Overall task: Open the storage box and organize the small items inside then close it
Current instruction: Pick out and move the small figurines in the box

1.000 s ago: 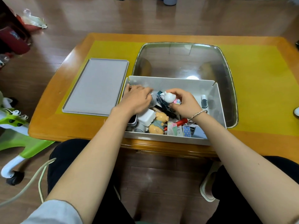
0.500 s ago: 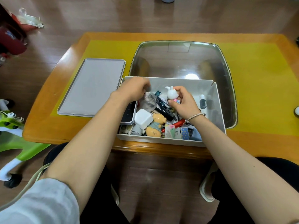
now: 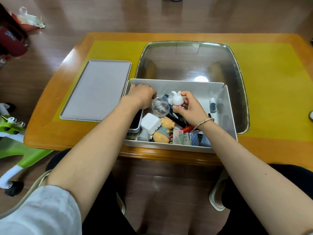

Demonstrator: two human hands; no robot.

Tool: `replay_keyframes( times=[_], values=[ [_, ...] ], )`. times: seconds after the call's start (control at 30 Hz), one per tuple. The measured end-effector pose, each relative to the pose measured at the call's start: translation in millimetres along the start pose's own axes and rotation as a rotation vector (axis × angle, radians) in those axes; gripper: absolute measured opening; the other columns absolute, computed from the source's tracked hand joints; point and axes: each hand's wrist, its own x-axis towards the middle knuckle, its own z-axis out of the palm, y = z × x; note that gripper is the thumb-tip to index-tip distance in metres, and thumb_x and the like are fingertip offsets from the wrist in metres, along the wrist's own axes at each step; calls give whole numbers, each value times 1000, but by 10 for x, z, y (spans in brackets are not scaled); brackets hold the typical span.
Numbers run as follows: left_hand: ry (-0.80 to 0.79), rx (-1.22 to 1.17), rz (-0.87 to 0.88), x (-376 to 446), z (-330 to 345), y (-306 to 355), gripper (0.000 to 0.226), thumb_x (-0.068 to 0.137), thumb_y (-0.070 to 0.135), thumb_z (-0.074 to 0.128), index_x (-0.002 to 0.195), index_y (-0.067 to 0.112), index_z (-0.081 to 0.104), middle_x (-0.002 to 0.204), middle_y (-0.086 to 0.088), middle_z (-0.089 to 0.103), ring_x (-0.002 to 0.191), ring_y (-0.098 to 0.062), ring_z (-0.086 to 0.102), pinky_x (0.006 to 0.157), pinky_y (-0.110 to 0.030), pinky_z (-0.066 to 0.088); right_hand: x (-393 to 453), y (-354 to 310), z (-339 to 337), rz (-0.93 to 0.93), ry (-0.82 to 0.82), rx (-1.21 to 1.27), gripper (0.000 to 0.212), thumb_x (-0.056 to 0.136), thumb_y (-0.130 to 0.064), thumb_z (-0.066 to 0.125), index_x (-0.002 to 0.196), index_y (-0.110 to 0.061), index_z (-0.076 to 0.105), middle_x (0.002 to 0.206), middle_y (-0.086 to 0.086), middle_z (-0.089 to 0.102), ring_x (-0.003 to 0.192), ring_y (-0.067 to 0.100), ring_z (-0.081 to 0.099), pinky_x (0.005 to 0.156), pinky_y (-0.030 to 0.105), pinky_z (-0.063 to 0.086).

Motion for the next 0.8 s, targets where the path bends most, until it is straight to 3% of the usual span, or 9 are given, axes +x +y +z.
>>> replay_keyframes(
  times=[0.2, 0.27, 0.33, 0.43, 0.47, 0.6, 0.8],
  values=[
    [84, -86, 7, -19, -5, -79, 22, 94, 23, 52, 115, 21, 59, 117, -6, 62, 111, -29, 54, 96, -43, 31, -11, 0, 7, -7, -21, -53, 39, 84, -19, 68, 116, -14, 46, 107, 10, 64, 97, 25, 60, 90, 37, 49],
    [107, -91, 5, -30, 0, -83, 25, 94, 26, 52, 116, 20, 62, 117, -8, 60, 111, -29, 53, 95, -42, 31, -4, 0, 6, -38, 3, -72, 40, 83, -21, 70, 117, -14, 50, 106, 6, 63, 94, 20, 59, 86, 28, 50],
    [137, -118, -1, -50, -2, -93, 26, 94, 26, 53, 117, 19, 62, 116, -9, 60, 110, -30, 53, 94, -41, 32, 11, 4, -1, -64, 67, -124, 36, 79, -26, 74, 109, -16, 56, 92, -2, 60, 80, 10, 55, 73, 15, 45],
    [204, -197, 0, -102, -25, -113, 27, 91, 31, 60, 116, 20, 61, 114, -6, 62, 109, -28, 54, 86, -38, 30, 33, 42, -17, -42, 132, -150, 29, 77, -36, 75, 92, -17, 60, 68, -8, 51, 62, 7, 46, 60, 18, 42],
    [235, -229, -4, -124, -43, -122, 29, 90, 35, 63, 114, 20, 61, 113, -5, 62, 109, -28, 53, 84, -37, 29, 41, 57, -22, -39, 146, -142, 29, 78, -37, 73, 94, -17, 61, 66, -7, 49, 60, 8, 45, 60, 20, 43],
    [353, -388, -27, -226, -137, -158, 38, 82, 39, 72, 109, 14, 61, 106, -8, 64, 101, -27, 52, 79, -35, 34, 54, 66, -34, -47, 165, -166, 31, 81, -38, 70, 106, -23, 62, 65, -6, 49, 57, 3, 43, 56, 8, 37],
    [452, -668, -68, -425, -200, -167, 32, 82, 25, 75, 109, 13, 64, 108, -4, 66, 95, -19, 61, 82, -35, 51, 37, 59, -30, -41, 186, -124, 39, 78, -37, 73, 110, -22, 57, 65, -7, 45, 58, 8, 42, 59, 15, 40]
  ],
)
